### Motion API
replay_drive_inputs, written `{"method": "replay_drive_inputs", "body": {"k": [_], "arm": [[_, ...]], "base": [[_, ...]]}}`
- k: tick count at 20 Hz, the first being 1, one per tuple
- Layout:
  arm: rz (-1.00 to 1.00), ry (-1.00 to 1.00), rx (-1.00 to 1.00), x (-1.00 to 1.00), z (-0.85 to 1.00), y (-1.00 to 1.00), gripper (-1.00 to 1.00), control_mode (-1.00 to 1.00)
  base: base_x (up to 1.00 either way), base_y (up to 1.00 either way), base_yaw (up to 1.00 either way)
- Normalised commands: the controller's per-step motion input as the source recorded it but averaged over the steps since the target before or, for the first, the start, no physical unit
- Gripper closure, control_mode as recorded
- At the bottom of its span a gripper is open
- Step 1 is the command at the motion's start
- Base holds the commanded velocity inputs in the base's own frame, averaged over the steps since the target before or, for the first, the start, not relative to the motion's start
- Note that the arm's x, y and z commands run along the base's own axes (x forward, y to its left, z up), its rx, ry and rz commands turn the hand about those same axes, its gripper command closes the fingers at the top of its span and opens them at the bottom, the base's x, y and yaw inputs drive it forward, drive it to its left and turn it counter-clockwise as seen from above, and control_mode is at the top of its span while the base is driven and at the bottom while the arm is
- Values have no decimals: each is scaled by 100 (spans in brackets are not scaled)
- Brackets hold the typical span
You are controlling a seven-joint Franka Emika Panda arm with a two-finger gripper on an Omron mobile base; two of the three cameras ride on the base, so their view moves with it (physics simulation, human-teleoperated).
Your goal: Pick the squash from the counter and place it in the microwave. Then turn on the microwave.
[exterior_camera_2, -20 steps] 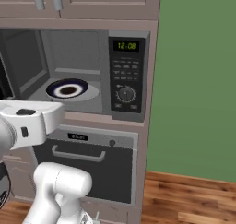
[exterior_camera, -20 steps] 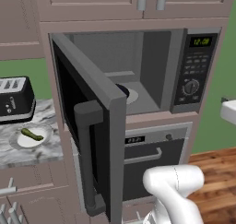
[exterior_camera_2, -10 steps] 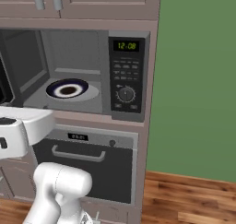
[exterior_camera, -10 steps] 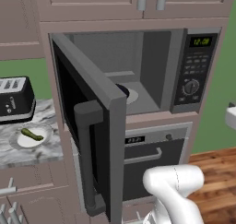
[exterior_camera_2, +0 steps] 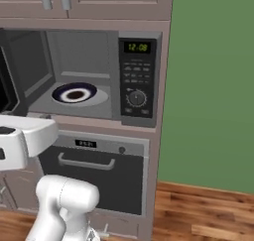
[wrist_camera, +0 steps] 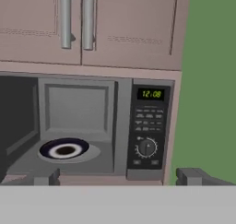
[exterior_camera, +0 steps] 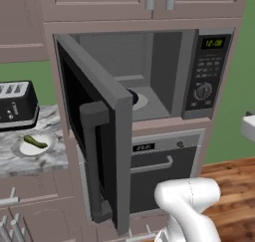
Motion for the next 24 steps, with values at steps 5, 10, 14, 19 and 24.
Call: {"method": "replay_drive_inputs", "body": {"k": [5,10,14,19,24], "arm": [[0,0,0,0,0,0,-100,100],[0,0,0,0,0,0,-100,100],[0,0,0,0,0,0,-100,100],[0,0,0,0,0,0,-100,100],[0,0,0,0,0,0,-100,100]], "base": [[-83,-1,0],[-74,2,0],[-58,25,0],[-50,53,0],[-43,72,0]]}}
